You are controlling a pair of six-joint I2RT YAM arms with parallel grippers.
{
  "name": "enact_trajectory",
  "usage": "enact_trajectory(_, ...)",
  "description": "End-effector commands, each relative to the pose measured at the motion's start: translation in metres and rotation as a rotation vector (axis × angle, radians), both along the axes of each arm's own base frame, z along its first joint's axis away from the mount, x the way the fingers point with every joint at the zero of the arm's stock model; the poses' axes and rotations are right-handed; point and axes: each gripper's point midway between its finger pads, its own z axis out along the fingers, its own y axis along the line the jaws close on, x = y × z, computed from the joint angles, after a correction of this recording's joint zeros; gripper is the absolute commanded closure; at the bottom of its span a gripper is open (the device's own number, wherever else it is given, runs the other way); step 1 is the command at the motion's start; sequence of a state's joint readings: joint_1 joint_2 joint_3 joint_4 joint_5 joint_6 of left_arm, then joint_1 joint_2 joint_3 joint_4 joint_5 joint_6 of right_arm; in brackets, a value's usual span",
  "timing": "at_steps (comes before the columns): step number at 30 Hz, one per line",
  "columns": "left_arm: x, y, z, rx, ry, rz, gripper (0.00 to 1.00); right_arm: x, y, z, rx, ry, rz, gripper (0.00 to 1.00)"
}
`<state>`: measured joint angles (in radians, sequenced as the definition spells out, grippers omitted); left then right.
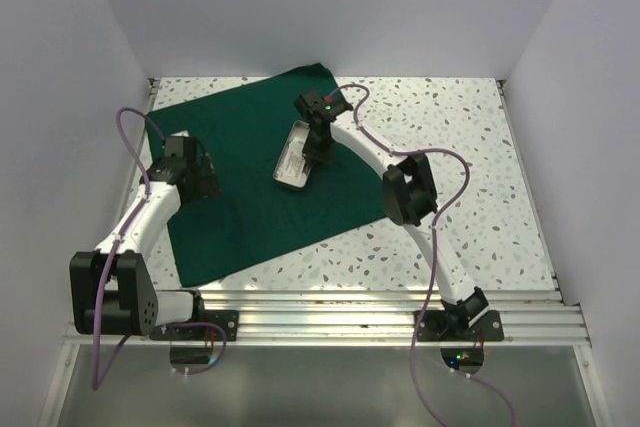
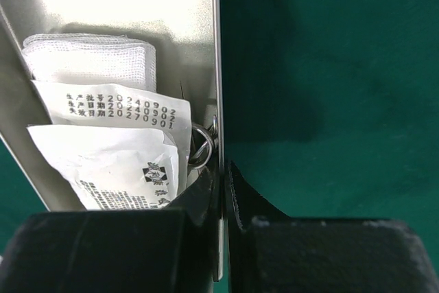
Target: Prepare the surgical pack
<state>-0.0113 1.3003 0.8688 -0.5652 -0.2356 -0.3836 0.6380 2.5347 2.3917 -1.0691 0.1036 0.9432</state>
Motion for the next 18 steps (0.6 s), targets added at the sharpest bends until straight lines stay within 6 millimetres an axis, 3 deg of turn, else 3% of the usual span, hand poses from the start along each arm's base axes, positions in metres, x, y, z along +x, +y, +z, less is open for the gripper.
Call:
enact_trajectory(1, 0.0, 0.0, 0.005, -0.016, -0.029, 0.012, 0.15, -0.001, 0.022, 0.008, 0.074, 0.001, -0.006, 1.0)
enact_trajectory(17, 0.002, -0.002, 0.003, -0.022, -0.024, -0.012, 0.15, -0.022, 0.051, -0.006, 0.097, 0.045, 0.042, 1.0)
enact_trajectory(18, 0.003, -0.002, 0.003, -0.022, -0.026, -0.012, 0.15, -0.022, 0.051, -0.006, 0.097, 0.044, 0.05, 0.92)
